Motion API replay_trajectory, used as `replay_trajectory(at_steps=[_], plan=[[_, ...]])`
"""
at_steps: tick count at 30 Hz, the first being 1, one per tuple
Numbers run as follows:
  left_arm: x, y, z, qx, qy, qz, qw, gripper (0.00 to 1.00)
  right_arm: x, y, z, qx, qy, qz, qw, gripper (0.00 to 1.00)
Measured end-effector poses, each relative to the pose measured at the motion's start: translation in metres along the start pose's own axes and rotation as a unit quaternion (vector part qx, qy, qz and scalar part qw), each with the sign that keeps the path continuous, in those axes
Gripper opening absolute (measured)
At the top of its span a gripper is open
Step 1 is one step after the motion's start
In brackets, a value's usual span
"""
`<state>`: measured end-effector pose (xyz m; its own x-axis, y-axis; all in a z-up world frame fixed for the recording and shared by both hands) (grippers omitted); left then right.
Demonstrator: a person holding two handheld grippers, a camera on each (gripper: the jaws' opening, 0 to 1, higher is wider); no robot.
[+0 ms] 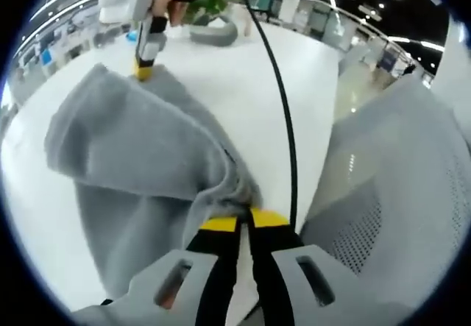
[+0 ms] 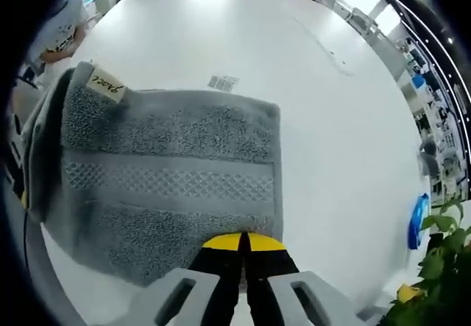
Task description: Open the folded towel by lifting each exposed corner and separating the folded layers until the towel lies flat within the target outline without major curled edges
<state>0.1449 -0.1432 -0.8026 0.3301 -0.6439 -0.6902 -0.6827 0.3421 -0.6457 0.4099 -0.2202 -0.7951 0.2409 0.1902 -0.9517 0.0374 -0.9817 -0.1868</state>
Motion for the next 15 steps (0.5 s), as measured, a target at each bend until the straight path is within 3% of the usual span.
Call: replay_trajectory(at_steps=[15], plan=[[0.0020,-0.0011,-0.0045,0.007,0.003,0.002,1.0000,0.04,0.0012,-0.0036,-0.0045,-0.011,0.002,0.004,0.9999,0.00]])
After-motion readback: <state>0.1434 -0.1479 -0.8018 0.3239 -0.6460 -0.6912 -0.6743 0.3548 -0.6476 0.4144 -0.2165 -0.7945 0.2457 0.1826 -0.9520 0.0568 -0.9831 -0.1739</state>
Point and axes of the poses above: the point that each gripper's makers call its tool centre point, and the gripper's own axes: x roughly forward along the fingers, z roughly to its left, y roughly out of its underside, the point moved 6 cm from there along -x, roughly backward along the fingers, and after that the axes turned 11 degrees about -x, right-handed, at the moved point
